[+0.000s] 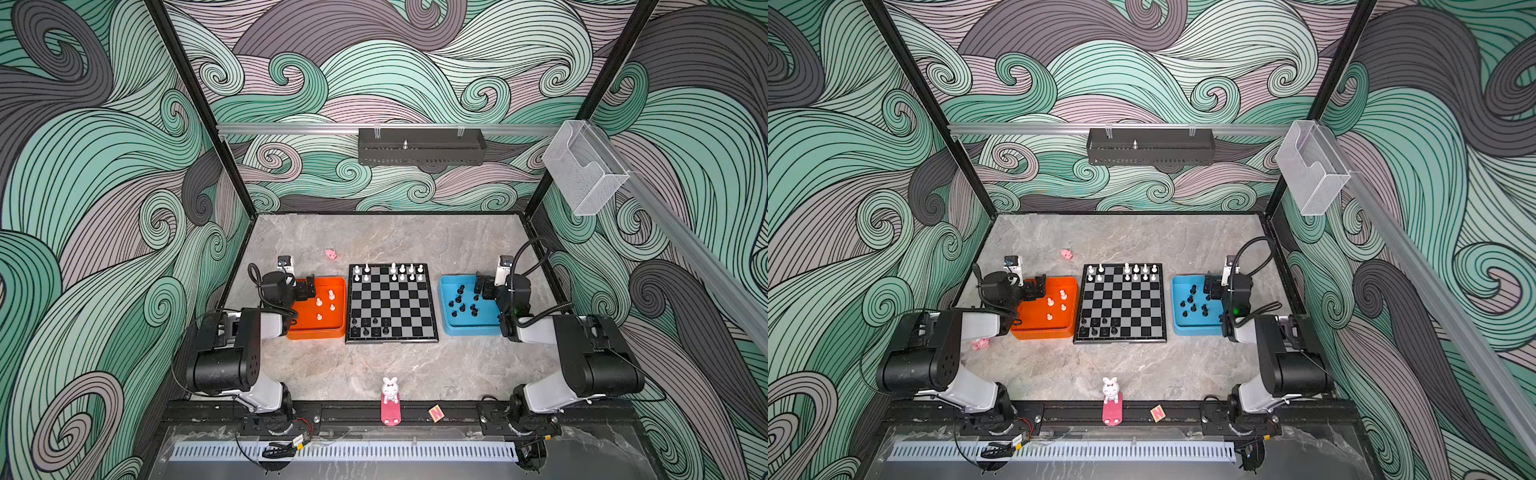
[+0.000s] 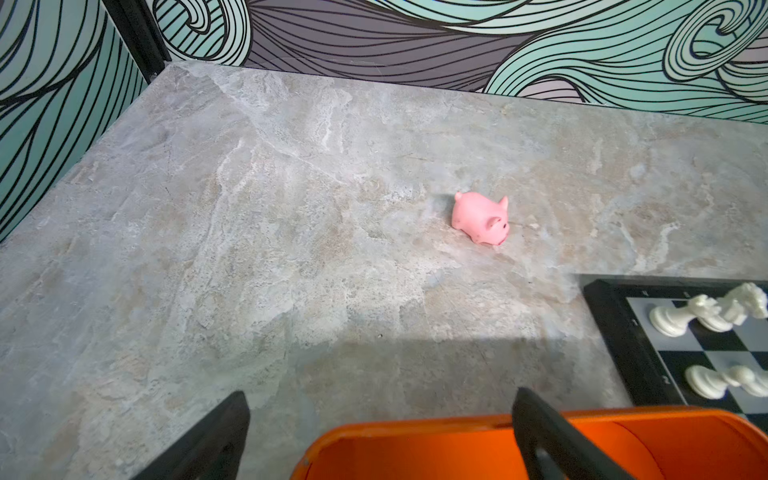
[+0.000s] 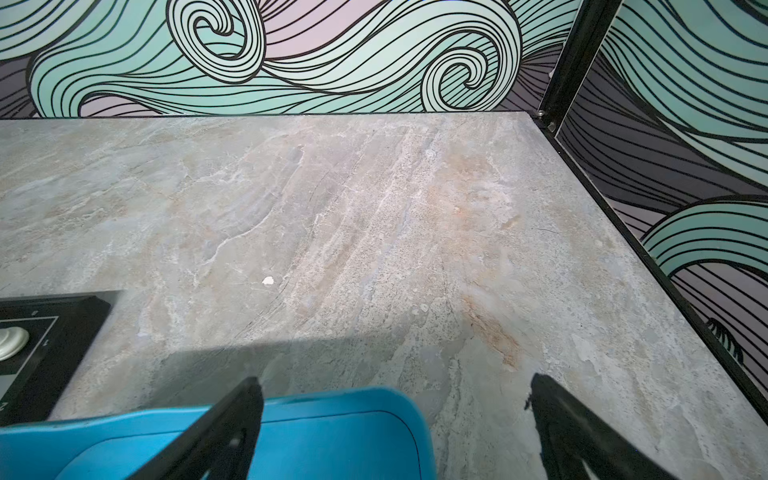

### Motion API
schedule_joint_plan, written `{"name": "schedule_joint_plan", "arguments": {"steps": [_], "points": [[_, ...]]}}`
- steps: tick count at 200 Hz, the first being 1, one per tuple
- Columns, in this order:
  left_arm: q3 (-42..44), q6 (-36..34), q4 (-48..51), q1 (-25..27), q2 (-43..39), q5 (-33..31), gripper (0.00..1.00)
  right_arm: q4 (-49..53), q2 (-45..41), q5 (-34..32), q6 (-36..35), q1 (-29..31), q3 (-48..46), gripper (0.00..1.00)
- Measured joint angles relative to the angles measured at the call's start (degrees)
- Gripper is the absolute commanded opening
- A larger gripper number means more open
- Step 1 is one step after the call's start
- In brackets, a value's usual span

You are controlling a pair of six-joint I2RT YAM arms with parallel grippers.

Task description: Set up the chess pieces on the board

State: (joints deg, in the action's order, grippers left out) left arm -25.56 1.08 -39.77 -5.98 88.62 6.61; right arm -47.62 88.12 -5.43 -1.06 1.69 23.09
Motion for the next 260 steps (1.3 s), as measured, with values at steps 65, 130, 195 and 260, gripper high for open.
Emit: {"name": "schedule_joint_plan", "arguments": {"steps": [65, 130, 195, 260], "points": [[0.0, 0.0, 0.0, 0.0, 0.0, 0.0, 0.99, 0.0, 0.0, 0.0, 0.0, 0.0, 0.0, 1.00], [0.0, 0.0, 0.0, 0.0, 0.0, 0.0, 0.99, 0.0, 0.0, 0.0, 0.0, 0.0, 0.0, 0.99], [-0.2, 0.0, 0.4, 0.0, 0.0, -0.2, 0.99, 0.0, 0.0, 0.0, 0.0, 0.0, 0.0, 1.00], [-0.3, 0.4, 0.6, 0.1, 0.0, -2.0, 0.99, 0.0, 0.0, 0.2, 0.0, -0.1, 0.0, 1.00]]}}
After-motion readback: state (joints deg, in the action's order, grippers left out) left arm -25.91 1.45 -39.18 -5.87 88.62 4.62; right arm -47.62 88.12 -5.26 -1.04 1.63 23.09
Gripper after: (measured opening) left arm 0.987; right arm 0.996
